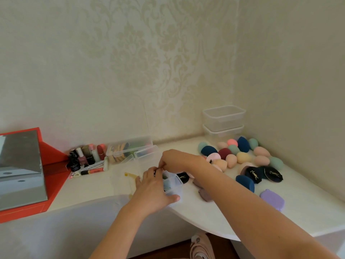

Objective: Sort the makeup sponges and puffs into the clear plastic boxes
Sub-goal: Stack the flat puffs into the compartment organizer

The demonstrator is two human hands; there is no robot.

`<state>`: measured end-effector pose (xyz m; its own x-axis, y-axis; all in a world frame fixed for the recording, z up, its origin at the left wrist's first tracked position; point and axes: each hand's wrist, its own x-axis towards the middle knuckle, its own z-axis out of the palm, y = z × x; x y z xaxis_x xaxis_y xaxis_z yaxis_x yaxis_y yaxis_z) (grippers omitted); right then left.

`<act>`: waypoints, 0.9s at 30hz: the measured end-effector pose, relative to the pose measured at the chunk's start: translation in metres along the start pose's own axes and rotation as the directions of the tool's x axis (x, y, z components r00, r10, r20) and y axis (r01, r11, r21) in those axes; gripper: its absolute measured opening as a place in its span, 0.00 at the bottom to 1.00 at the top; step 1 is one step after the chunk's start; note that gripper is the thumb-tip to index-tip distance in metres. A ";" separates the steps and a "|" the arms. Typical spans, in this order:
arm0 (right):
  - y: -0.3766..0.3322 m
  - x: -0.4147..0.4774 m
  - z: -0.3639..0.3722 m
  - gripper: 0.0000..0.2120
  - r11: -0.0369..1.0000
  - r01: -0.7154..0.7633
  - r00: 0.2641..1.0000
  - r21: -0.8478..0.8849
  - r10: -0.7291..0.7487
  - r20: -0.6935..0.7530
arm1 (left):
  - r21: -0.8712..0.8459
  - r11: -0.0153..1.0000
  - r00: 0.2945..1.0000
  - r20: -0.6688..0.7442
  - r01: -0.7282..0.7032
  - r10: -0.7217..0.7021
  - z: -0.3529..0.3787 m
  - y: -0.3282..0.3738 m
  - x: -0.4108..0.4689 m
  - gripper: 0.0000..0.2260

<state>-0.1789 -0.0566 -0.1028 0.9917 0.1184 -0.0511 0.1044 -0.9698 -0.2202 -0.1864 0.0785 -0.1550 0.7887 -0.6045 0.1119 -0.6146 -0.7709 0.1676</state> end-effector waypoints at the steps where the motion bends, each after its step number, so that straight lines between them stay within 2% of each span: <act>1: 0.001 -0.007 -0.003 0.14 0.999 -0.005 0.999 0.049 0.007 -0.044 | -0.002 1.000 1.000 0.005 0.000 0.000 0.000 -0.001 0.001 0.39; 4: 0.014 -0.036 -0.014 0.14 0.989 -0.048 0.981 0.137 0.073 -0.180 | -0.012 1.000 1.000 0.017 0.000 0.001 -0.001 -0.001 0.003 0.38; 6: 0.033 -0.055 -0.024 0.13 0.988 -0.139 0.963 0.070 0.151 -0.221 | -0.024 1.000 1.000 0.008 0.000 0.000 -0.001 0.000 0.004 0.37; 8: 0.057 -0.075 -0.034 0.11 0.957 -0.288 0.932 -0.026 0.274 -0.238 | -0.030 1.000 1.000 0.001 0.007 -0.007 0.000 0.001 0.003 0.37; 12: 0.115 -0.123 -0.048 0.08 0.821 -0.568 0.802 -0.061 0.535 -0.267 | -0.029 1.000 1.000 -0.015 0.006 -0.007 0.001 0.001 0.005 0.36; 14: 0.136 -0.146 -0.044 0.10 0.729 -0.678 0.728 -0.100 0.644 -0.235 | -0.039 0.999 1.000 -0.015 0.004 -0.005 0.001 0.001 0.005 0.34; 17: 0.154 -0.163 -0.030 0.05 0.642 -0.724 0.672 -0.253 0.739 -0.050 | -0.031 0.999 1.000 -0.009 0.006 -0.006 0.001 0.001 0.005 0.33; 18: 0.161 -0.165 -0.023 0.13 0.637 -0.719 0.660 -0.279 0.751 0.017 | -0.028 1.000 1.000 -0.005 0.007 -0.007 0.001 0.001 0.005 0.33; 20: 0.164 -0.169 -0.013 0.21 0.647 -0.724 0.650 -0.239 0.756 0.075 | -0.025 1.000 1.000 0.004 0.008 -0.008 0.001 0.001 0.005 0.33; 23: 0.162 -0.171 -0.006 0.19 0.624 -0.766 0.622 -0.154 0.780 0.068 | -0.019 1.000 1.000 0.004 0.007 -0.007 0.001 0.002 0.005 0.34; 27: 0.173 -0.167 -0.002 0.14 0.580 -0.809 0.581 0.093 0.813 -0.018 | -0.010 1.000 1.000 -0.002 0.005 -0.005 0.001 0.002 0.005 0.33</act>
<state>-0.3264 -0.2445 -0.1308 0.6628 -0.7238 -0.1917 -0.7487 -0.6389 -0.1766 -0.1834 0.0741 -0.1550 0.7917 -0.6004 0.1127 -0.6105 -0.7716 0.1784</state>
